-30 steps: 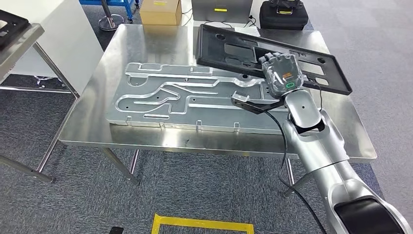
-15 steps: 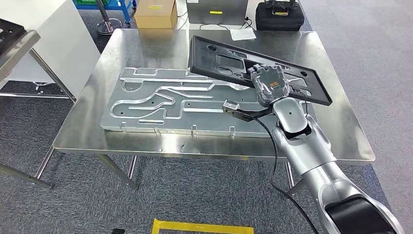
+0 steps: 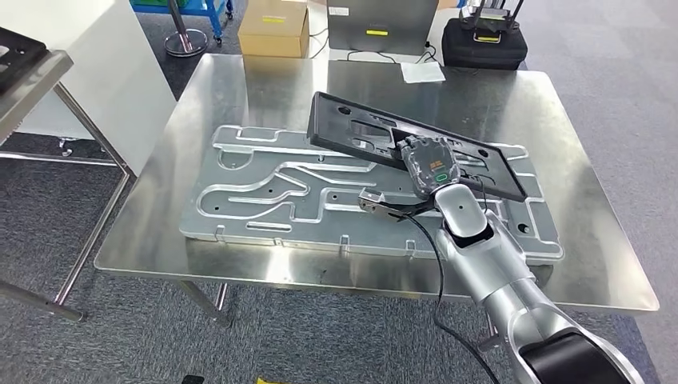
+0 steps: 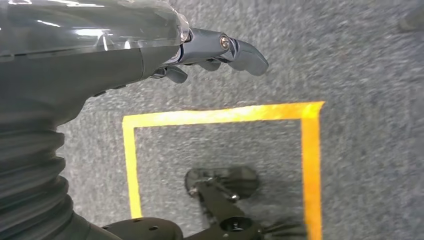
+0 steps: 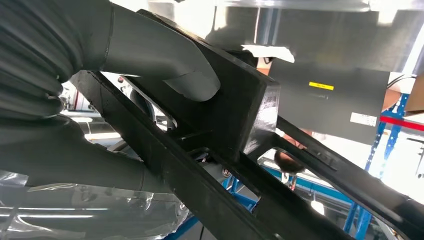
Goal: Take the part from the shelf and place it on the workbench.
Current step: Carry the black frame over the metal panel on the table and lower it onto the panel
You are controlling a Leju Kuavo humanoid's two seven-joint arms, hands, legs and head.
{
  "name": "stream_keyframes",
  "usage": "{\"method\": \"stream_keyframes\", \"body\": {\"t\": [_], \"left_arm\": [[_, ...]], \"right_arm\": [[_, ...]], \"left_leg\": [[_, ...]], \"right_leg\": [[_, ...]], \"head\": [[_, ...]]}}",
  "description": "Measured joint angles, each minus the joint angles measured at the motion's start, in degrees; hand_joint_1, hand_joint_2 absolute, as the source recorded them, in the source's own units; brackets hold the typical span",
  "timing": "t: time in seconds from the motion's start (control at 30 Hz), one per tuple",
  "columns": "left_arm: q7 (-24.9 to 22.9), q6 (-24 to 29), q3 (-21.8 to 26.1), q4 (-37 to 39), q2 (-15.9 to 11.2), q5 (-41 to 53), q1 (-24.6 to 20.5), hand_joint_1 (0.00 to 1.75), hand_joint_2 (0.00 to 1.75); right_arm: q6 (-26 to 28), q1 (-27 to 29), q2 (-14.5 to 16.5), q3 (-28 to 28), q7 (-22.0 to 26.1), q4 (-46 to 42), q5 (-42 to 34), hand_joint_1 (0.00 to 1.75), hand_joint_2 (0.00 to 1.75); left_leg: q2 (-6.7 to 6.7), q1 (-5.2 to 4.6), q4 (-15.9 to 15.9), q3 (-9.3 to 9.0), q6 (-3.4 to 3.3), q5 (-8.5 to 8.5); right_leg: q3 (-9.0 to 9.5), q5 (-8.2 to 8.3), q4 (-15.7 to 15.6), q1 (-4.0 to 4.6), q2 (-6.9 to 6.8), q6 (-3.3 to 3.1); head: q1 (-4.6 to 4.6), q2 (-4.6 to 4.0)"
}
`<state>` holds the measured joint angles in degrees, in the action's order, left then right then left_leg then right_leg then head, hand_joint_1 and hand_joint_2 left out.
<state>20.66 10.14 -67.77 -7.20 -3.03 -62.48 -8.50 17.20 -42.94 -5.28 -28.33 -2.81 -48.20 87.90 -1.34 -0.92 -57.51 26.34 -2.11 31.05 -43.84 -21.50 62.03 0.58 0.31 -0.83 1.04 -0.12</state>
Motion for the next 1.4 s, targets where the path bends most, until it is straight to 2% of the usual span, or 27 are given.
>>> {"method": "stream_keyframes", "body": {"t": [0.03,0.07,0.17,0.23,0.27,0.33,0.37,0.4,0.47,0.5,0.53,0.57,0.67,0.73,0.77,0.83,0.87,0.9,0.93,1.0,1.07,1.13,1.2,1.27,1.33,1.37,1.4], "left_arm": [[-0.1,0.3,-0.1,0.0,0.2,0.0,0.0,0.0,1.75],[-0.2,0.6,-0.1,0.0,0.3,-0.1,0.0,0.0,1.75],[-0.2,1.2,-0.1,0.0,0.3,-0.3,-0.1,0.0,1.75],[-0.2,1.4,-0.1,0.0,0.3,-0.5,-0.3,0.0,1.75],[-0.2,1.5,-0.1,0.0,0.4,-0.5,-0.3,0.0,1.75],[-0.2,1.6,-0.1,0.0,0.4,-0.6,-0.3,0.0,0.87],[-0.2,1.7,-0.2,0.0,0.4,-0.5,-0.2,0.0,0.44],[-0.1,1.8,-0.2,0.0,0.4,-0.4,-0.2,0.0,0.0],[0.0,2.1,-0.3,0.0,0.3,-0.3,-0.2,0.0,0.0],[0.1,2.1,-0.4,0.0,0.3,-0.4,-0.2,0.0,0.0],[0.2,2.0,-0.5,0.0,0.3,-0.6,-0.2,0.0,0.0],[0.2,2.0,-0.6,0.0,0.2,-0.9,-0.2,0.0,0.0],[0.3,1.9,-0.7,0.0,0.3,-1.2,0.0,0.0,0.0],[0.5,1.8,-0.8,0.0,0.3,-1.3,0.0,0.0,0.0],[0.6,1.6,-0.9,0.0,0.3,-1.4,-0.1,0.0,0.0],[0.7,1.3,-1.0,0.0,0.2,-1.7,-0.1,0.0,0.0],[0.7,1.0,-1.0,0.0,0.2,-1.9,0.0,0.0,0.0],[0.7,0.6,-1.0,0.0,0.2,-2.1,0.0,0.0,0.0],[0.7,0.2,-1.0,0.0,0.2,-2.3,0.1,0.0,0.0],[0.7,-0.5,-1.0,0.0,0.3,-2.8,0.1,0.0,0.0],[0.9,-0.8,-1.0,0.0,0.3,-3.0,0.0,0.0,0.0],[1.2,-1.1,-1.0,0.0,0.3,-3.3,0.1,0.0,0.0],[1.5,-1.4,-1.0,0.0,0.3,-3.5,0.2,0.0,0.0],[1.6,-1.6,-1.0,0.0,0.2,-3.7,0.2,0.0,0.0],[1.6,-1.7,-1.0,0.0,0.2,-3.9,0.2,0.0,0.0],[1.6,-1.8,-1.0,0.0,0.2,-4.0,0.2,0.0,0.0],[1.7,-1.8,-1.0,0.0,0.2,-4.0,0.3,0.0,0.0]], "right_arm": [[0.1,0.0,0.0,0.0,0.0,0.5,0.0,1.75,1.75],[0.3,0.1,0.1,0.0,0.0,0.9,0.0,1.75,1.75],[0.5,0.0,0.3,0.0,-0.1,1.6,0.2,1.75,1.75],[0.6,-0.2,0.4,0.0,-0.2,2.0,0.2,1.75,1.75],[0.6,-0.2,0.5,0.0,-0.2,2.2,0.2,1.31,1.31],[0.6,0.1,0.7,0.0,-0.1,2.7,0.2,0.44,0.44],[0.7,0.2,0.7,0.0,-0.1,3.0,0.2,0.0,0.0],[0.7,0.3,0.8,0.0,-0.1,3.2,0.2,0.0,0.0],[1.0,0.3,0.8,0.0,-0.1,3.7,0.3,0.0,0.0],[1.3,0.3,0.9,0.0,-0.1,3.9,0.4,0.0,0.0],[1.5,0.3,0.9,0.0,-0.1,4.1,0.4,0.0,0.0],[1.7,0.3,0.9,0.0,-0.1,4.2,0.4,0.0,0.0],[2.3,0.4,0.9,0.1,-0.1,4.7,0.4,0.0,0.0],[2.4,0.3,0.9,0.2,-0.1,4.8,0.4,0.0,0.0],[2.4,0.3,0.8,0.2,-0.1,4.9,0.4,0.0,0.0],[2.4,0.5,0.8,0.2,-0.1,5.1,0.2,0.0,0.0],[2.4,0.7,0.7,0.2,-0.1,5.2,0.1,0.0,0.0],[2.4,0.9,0.7,0.3,0.0,5.3,0.0,0.0,0.0],[2.4,1.0,0.7,0.3,0.0,5.3,-0.1,0.0,0.0],[2.4,0.9,0.6,0.4,0.0,5.3,-0.2,0.0,0.0],[2.4,0.7,0.6,0.6,0.1,5.3,-0.2,0.0,0.0],[2.4,0.8,0.6,0.8,0.1,5.2,-0.4,0.0,0.0],[2.5,0.9,0.6,1.1,0.1,4.9,-0.6,0.0,0.0],[2.5,1.0,0.5,1.5,0.1,4.3,-0.9,0.0,0.0],[2.5,1.2,0.5,1.8,0.1,4.0,-1.1,0.0,0.0],[2.6,1.5,0.5,1.9,0.1,3.9,-1.3,0.0,0.0],[2.7,1.8,0.5,2.0,0.1,3.7,-1.4,0.0,0.0]], "left_leg": [[-0.07,-0.07,0.0,-0.46,0.17,0.71],[-0.1,-0.02,0.0,-0.74,0.4,1.18],[0.1,0.09,-1.3,-0.53,1.24,0.89],[0.4,0.18,-6.2,2.05,2.03,1.02],[0.55,0.42,-9.7,4.11,2.51,1.93],[0.64,1.08,-15.3,8.41,3.4,5.22],[0.7,1.37,-16.1,9.8,3.76,5.8],[0.77,1.63,-15.3,10.46,4.06,5.0],[0.9,2.11,-8.8,9.45,4.54,-0.69],[0.93,2.21,-5.4,8.68,4.65,-3.04],[0.96,2.15,-2.7,8.06,4.48,-4.43],[0.96,2.02,-1.3,7.82,4.03,-5.07],[0.99,1.8,-1.0,7.81,2.32,-5.6],[1.08,1.92,-0.7,7.65,1.57,-5.92],[1.11,1.92,-0.6,7.57,1.29,-5.99],[1.1,1.71,-0.6,7.56,1.0,-5.93],[1.09,1.59,-0.7,7.55,0.91,-5.87],[1.07,1.46,-0.8,7.51,0.85,-5.8],[1.05,1.35,-0.8,7.41,0.82,-5.71],[1.01,1.13,-0.9,7.18,0.87,-5.55],[1.01,0.93,-1.0,7.17,1.12,-5.47],[1.0,0.9,-1.0,7.27,1.53,-5.52],[1.02,0.91,-1.4,7.46,2.06,-4.85],[1.03,0.98,-5.1,8.8,2.6,-1.77],[1.03,1.27,-12.2,11.35,3.06,2.51],[1.04,1.43,-15.1,12.26,3.26,3.82],[1.04,1.56,-16.2,12.31,3.42,4.11]], "right_leg": [[0.25,3.02,-2.4,0.4,0.17,-0.54],[0.34,4.61,-3.5,0.72,0.33,-0.83],[1.55,3.61,-4.1,0.58,0.34,-1.35],[2.94,2.96,-4.8,-0.01,0.23,-1.65],[3.55,2.55,-5.0,-0.22,0.21,-1.66],[4.53,1.7,-5.0,-0.63,0.24,-1.46],[4.96,1.29,-4.9,-0.83,0.29,-1.26],[5.36,0.89,-4.8,-1.03,0.34,-1.02],[5.99,0.14,-4.4,-1.43,0.42,-0.43],[6.19,-0.14,-4.1,-1.56,0.44,-0.08],[6.18,-0.33,-3.9,-1.61,0.47,0.29],[6.09,-0.46,-3.7,-1.59,0.5,0.68],[5.89,-0.7,-3.5,-1.5,0.51,1.74],[5.01,-2.46,-1.2,-1.61,0.32,2.23],[3.79,-4.19,1.7,-1.66,0.19,2.41],[0.33,-7.72,9.4,-1.64,0.1,2.61],[-0.93,-8.48,12.0,-1.63,0.08,2.61],[-1.2,-8.14,12.5,-1.6,0.07,2.5],[-0.25,-6.77,10.7,-1.52,0.05,2.26],[3.9,-3.25,2.9,-1.16,0.04,1.43],[6.54,-1.65,-2.3,-0.73,0.02,0.81],[6.72,-1.53,-3.1,-0.49,0.0,0.63],[6.83,-1.2,-3.6,-0.86,-0.16,0.26],[6.79,-0.66,-4.2,-1.25,-0.34,-0.26],[6.3,-0.21,-4.2,-1.21,-0.37,-0.5],[5.95,0.03,-4.2,-1.21,-0.38,-0.49],[5.55,0.3,-4.1,-1.23,-0.37,-0.4]], "head": [[0.1,-0.01],[0.2,0.0],[0.22,0.01],[0.28,0.01],[0.31,0.01],[0.33,0.01],[0.34,0.01],[0.34,0.01],[0.34,0.01],[0.35,0.01],[0.36,0.01],[0.34,0.01],[0.28,0.01],[0.21,0.01],[0.15,0.01],[0.07,0.01],[0.07,0.01],[0.07,0.01],[0.07,0.01],[0.09,0.01],[0.11,0.01],[0.06,0.01],[0.0,0.01],[0.09,0.01],[0.17,0.01],[0.17,0.01],[0.17,0.01]]}}
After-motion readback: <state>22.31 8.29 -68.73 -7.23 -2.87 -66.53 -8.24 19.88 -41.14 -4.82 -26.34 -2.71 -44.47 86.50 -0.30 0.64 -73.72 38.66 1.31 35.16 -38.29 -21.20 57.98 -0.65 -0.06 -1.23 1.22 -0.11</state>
